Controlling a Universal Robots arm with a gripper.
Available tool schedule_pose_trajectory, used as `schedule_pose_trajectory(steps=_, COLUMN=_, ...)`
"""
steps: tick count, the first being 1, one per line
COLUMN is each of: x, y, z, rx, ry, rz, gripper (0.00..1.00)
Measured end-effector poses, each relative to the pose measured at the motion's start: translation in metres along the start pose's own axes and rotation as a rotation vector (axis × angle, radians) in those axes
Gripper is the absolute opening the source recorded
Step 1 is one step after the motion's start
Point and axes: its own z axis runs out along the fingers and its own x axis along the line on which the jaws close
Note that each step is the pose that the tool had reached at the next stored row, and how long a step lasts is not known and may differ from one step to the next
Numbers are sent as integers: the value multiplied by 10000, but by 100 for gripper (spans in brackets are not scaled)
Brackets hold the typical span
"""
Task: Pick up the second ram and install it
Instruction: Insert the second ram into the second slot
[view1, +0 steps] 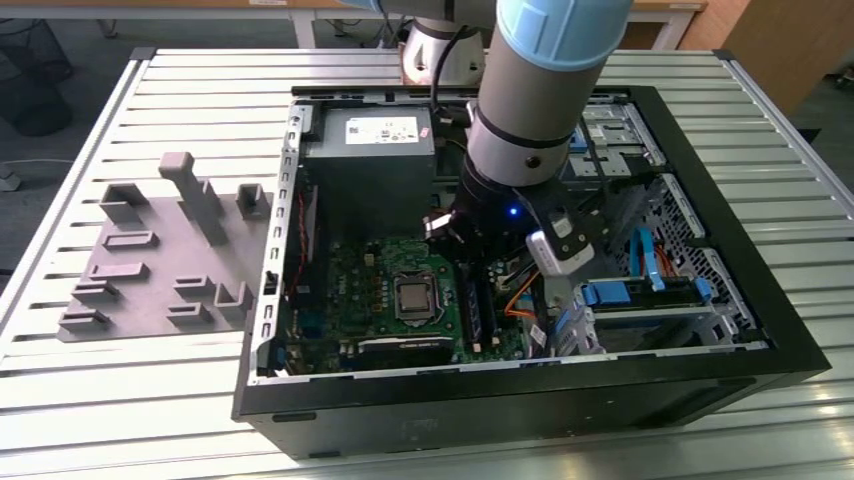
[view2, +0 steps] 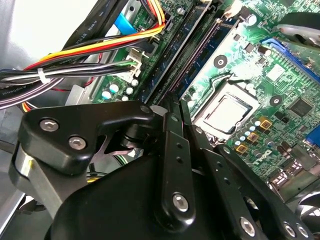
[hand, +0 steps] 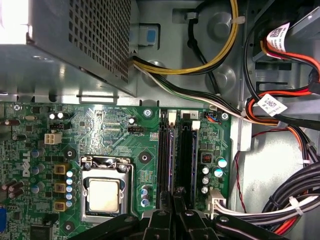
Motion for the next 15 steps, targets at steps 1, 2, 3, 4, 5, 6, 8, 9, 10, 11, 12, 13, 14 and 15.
schedule_pose_trajectory(steps=1, x=0, y=0, z=0, rx=2, ry=1, rz=1, gripper=13)
schedule_pose_trajectory(steps=2, x=0, y=0, z=1, rx=2, ry=0, rz=0, gripper=13)
schedule_pose_trajectory(steps=3, x=0, y=0, z=1, rx=2, ry=0, rz=1, gripper=13)
schedule_pose_trajectory(steps=4, x=0, y=0, z=2, rx=0, ry=0, rz=0, gripper=13)
schedule_pose_trajectory(steps=5, x=0, y=0, z=2, rx=0, ry=0, rz=1, gripper=13)
schedule_pose_trajectory(steps=6, x=0, y=0, z=2, rx=0, ry=0, rz=1, gripper=13)
schedule_pose_trajectory(steps=8, x=0, y=0, z=2, rx=0, ry=0, rz=0, gripper=13)
schedule_pose_trajectory(steps=9, x=0, y=0, z=3, rx=-1, ry=-1, rz=1, gripper=13)
schedule_pose_trajectory(steps=10, x=0, y=0, z=3, rx=0, ry=-1, rz=0, gripper=14)
schedule_pose_trajectory(steps=11, x=0, y=0, z=3, rx=0, ry=-1, rz=0, gripper=14)
schedule_pose_trajectory(steps=12, x=0, y=0, z=3, rx=0, ry=0, rz=0, gripper=20)
schedule_pose_trajectory(steps=13, x=0, y=0, z=3, rx=0, ry=0, rz=1, gripper=20)
schedule_pose_trajectory(steps=14, x=0, y=0, z=3, rx=0, ry=0, rz=0, gripper=27)
schedule_pose_trajectory(steps=15, x=0, y=0, z=3, rx=0, ry=0, rz=0, gripper=27)
